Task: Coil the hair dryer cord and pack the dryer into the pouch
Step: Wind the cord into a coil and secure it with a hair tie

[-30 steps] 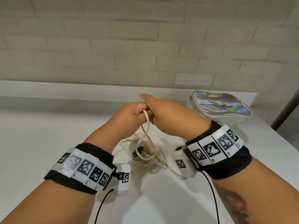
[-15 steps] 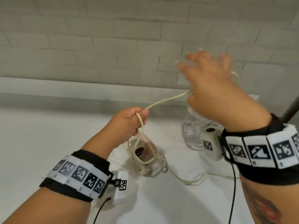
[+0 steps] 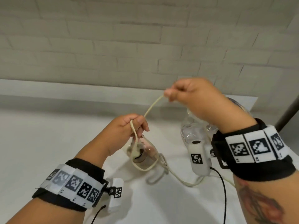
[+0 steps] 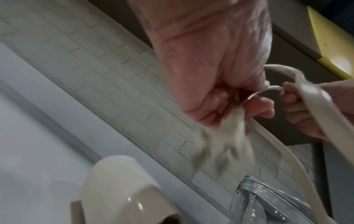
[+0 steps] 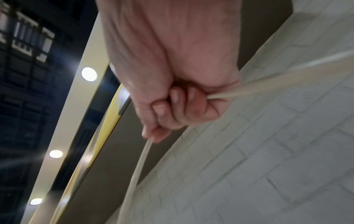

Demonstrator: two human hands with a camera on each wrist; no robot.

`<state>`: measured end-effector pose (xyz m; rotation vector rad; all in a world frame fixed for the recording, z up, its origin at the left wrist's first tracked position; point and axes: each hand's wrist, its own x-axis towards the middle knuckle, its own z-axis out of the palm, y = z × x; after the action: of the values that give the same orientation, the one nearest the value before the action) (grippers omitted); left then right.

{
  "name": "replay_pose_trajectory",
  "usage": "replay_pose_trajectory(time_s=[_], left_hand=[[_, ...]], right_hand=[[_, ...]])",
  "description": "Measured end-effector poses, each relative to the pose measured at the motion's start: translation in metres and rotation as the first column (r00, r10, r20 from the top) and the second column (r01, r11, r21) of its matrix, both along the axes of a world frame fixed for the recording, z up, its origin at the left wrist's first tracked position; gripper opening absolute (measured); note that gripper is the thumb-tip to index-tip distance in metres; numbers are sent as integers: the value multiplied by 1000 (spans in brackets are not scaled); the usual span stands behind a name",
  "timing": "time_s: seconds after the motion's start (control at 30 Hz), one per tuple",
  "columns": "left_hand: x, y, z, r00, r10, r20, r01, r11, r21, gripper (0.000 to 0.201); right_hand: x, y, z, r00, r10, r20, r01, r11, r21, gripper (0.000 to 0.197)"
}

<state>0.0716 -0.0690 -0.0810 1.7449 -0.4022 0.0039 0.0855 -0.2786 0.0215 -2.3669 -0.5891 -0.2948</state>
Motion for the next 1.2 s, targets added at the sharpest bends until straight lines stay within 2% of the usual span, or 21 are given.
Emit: replay_pose_trajectory(time_s=[0.03, 0.07, 0.13, 0.27, 0.37, 0.43, 0.5, 0.53, 0.6, 0.7, 0.77, 0.83, 0.9, 0.97, 1.1, 1.17, 1.2], left_hand=[[-2, 0, 0, 999, -16, -32, 15, 1000, -25, 36], [-3, 0, 0, 998, -36, -53, 33, 998, -52, 34], [-3, -2, 1, 996, -64, -62, 59, 996, -71, 33], [1, -5, -1, 994, -78, -73, 72, 994, -83, 29], [3, -2, -8, 991, -70, -113, 62, 996, -70, 30], [1, 3, -14, 983, -110, -147, 116, 993, 31, 25], [-2, 3, -17, 960, -199, -198, 234, 956, 176, 21], [-4, 0, -16, 947, -232, -222, 281, 932, 229, 19], [-8, -11, -12, 933, -245, -264, 310, 920, 242, 19], [-9, -28, 1, 947, -207, -244, 263, 938, 226, 27], [-7, -38, 12, 969, -165, -184, 208, 947, 246, 30], [-3, -46, 22, 980, -136, -145, 163, 968, 193, 32], [1, -51, 28, 987, -107, -120, 120, 987, 109, 31], [5, -54, 31, 993, -70, -98, 79, 993, 91, 32], [13, -59, 28, 1000, 0, 12, -3, 967, 256, 33], [16, -60, 28, 997, 42, 57, -58, 949, 310, 32], [17, -61, 30, 997, 48, 63, -65, 952, 299, 32]], right_hand=[[1, -3, 4, 1000, -15, 13, 12, 980, 197, 27], [2, -5, 8, 1000, -19, 17, 11, 926, 377, 28], [2, -6, 14, 1000, 3, 30, -20, 807, 590, 27], [-3, 2, 14, 993, 19, 116, -96, 700, 707, 26], [-9, -9, 26, 980, -59, 190, -125, 561, 819, 28], [-17, -26, 38, 957, -148, 250, -128, 559, 819, 28], [-26, -42, 48, 933, -238, 270, -42, 674, 737, 27], [-30, -47, 50, 927, -270, 260, 39, 758, 651, 26], [-36, -53, 45, 938, -290, 189, 194, 893, 406, 24], [-39, -47, 20, 954, -297, 44, 292, 952, 96, 22], [-33, -42, 0, 939, -344, 20, 344, 934, -97, 21], [-28, -37, -19, 928, -373, 18, 363, 890, -276, 20], [-25, -33, -37, 933, -357, 37, 342, 852, -397, 19], [-24, -29, -53, 943, -324, 68, 317, 822, -473, 21], [-24, -25, -73, 954, -254, 158, 296, 730, -616, 15], [-17, -27, -83, 982, -132, 137, 189, 716, -672, 31], [-15, -26, -85, 996, -62, 63, 88, 721, -687, 43]])
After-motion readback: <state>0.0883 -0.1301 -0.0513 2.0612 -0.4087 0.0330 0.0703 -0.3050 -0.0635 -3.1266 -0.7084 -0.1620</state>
